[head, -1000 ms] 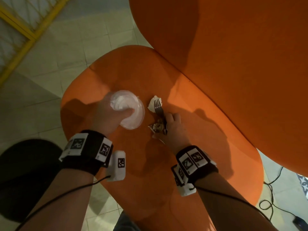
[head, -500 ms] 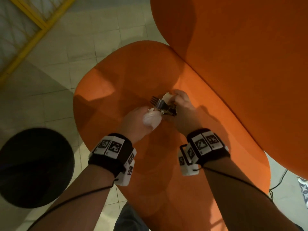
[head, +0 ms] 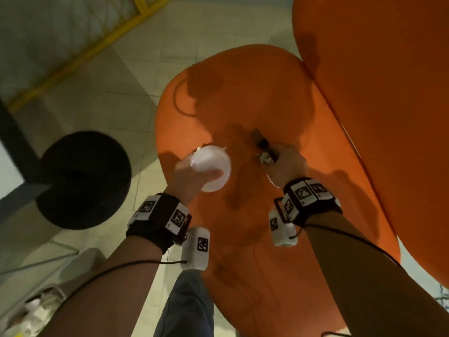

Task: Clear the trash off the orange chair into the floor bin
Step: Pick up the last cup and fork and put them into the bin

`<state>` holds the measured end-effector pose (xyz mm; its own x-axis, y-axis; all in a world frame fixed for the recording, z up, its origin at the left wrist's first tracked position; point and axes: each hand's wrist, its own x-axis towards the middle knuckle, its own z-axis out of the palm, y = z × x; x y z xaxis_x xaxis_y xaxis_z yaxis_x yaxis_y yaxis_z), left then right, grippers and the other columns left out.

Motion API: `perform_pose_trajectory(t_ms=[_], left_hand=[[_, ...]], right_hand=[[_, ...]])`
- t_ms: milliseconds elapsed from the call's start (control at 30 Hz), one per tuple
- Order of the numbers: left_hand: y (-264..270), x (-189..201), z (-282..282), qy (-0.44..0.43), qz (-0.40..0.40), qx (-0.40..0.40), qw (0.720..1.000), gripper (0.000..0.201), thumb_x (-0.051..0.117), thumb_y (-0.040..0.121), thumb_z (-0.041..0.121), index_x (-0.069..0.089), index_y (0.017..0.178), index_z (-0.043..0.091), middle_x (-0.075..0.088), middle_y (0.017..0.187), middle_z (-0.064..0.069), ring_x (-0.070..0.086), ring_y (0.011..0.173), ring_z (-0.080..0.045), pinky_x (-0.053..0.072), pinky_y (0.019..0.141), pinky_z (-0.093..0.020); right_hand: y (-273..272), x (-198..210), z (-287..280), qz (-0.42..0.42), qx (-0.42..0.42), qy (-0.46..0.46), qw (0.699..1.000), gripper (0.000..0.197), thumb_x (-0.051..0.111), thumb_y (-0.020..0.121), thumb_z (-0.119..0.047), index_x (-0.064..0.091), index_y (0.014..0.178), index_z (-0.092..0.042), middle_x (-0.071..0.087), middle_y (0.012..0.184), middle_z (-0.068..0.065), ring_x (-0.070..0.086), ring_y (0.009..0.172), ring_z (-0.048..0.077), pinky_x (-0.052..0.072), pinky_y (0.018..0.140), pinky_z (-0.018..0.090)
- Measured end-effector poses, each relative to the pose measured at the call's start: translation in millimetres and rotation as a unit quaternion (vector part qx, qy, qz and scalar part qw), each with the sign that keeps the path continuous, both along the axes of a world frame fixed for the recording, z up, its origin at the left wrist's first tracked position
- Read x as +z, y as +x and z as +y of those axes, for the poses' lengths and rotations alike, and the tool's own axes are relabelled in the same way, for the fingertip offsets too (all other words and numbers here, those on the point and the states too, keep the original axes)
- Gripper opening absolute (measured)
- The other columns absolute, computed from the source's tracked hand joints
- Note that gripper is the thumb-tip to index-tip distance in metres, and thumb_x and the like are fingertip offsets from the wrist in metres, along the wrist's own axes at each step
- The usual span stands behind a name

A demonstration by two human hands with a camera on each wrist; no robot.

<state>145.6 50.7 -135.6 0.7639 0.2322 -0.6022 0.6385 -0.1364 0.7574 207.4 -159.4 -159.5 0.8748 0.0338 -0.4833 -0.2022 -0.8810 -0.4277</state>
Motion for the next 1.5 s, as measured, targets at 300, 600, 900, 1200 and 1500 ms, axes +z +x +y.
perform_pose_trajectory(t_ms=[300, 600, 900, 1200, 1500], left_hand=[[-183, 6, 17, -0.073, 0.006, 0.270, 0.960, 0.046, 0.080, 0.069, 0.006, 0.063, 0.112, 0.012, 0.070, 0.101, -0.003, 0.066, 0.094, -0.020, 0.054, 0.075, -0.028], [-381, 0, 117, -0.077, 0.025, 0.519, 0.851, 0.022, 0.077, 0.075, 0.010, 0.066, 0.093, 0.014, 0.069, 0.093, -0.006, 0.066, 0.083, -0.020, 0.057, 0.062, -0.027], [-553, -81, 245, -0.038, 0.078, 0.667, 0.740, 0.064, 0.077, 0.056, 0.041, 0.062, 0.108, 0.007, 0.066, 0.109, -0.018, 0.063, 0.102, -0.037, 0.050, 0.092, -0.055], [-589, -150, 376, 0.071, 0.179, 0.626, 0.755, 0.050, 0.056, 0.092, 0.024, 0.038, 0.130, -0.003, 0.050, 0.131, -0.025, 0.050, 0.118, -0.038, 0.041, 0.094, -0.039], [-580, -201, 382, 0.177, 0.219, 0.416, 0.864, 0.049, 0.049, 0.094, 0.024, 0.032, 0.138, 0.009, 0.040, 0.128, -0.020, 0.048, 0.112, -0.037, 0.041, 0.091, -0.038]], right_hand=[[-123, 12, 69, 0.095, 0.031, 0.226, 0.969, 0.020, 0.077, 0.078, -0.025, 0.063, 0.091, -0.021, 0.063, 0.070, -0.009, 0.060, 0.062, 0.007, 0.047, 0.057, 0.019], [-264, 14, 242, 0.192, 0.233, 0.255, 0.919, 0.021, 0.075, 0.077, -0.028, 0.063, 0.093, -0.022, 0.069, 0.086, -0.006, 0.067, 0.084, 0.015, 0.055, 0.082, 0.039], [-412, -35, 414, 0.214, 0.316, 0.213, 0.899, 0.054, 0.069, 0.082, -0.041, 0.054, 0.127, -0.014, 0.062, 0.124, 0.001, 0.059, 0.113, 0.019, 0.047, 0.099, 0.041], [-481, -118, 542, 0.159, 0.388, 0.150, 0.895, 0.056, 0.059, 0.088, -0.044, 0.049, 0.134, -0.013, 0.053, 0.133, 0.007, 0.050, 0.123, 0.025, 0.040, 0.104, 0.038], [-488, -151, 575, 0.006, 0.476, 0.098, 0.874, 0.043, 0.050, 0.095, -0.036, 0.051, 0.133, -0.016, 0.034, 0.143, 0.007, 0.046, 0.122, 0.023, 0.035, 0.101, 0.027]])
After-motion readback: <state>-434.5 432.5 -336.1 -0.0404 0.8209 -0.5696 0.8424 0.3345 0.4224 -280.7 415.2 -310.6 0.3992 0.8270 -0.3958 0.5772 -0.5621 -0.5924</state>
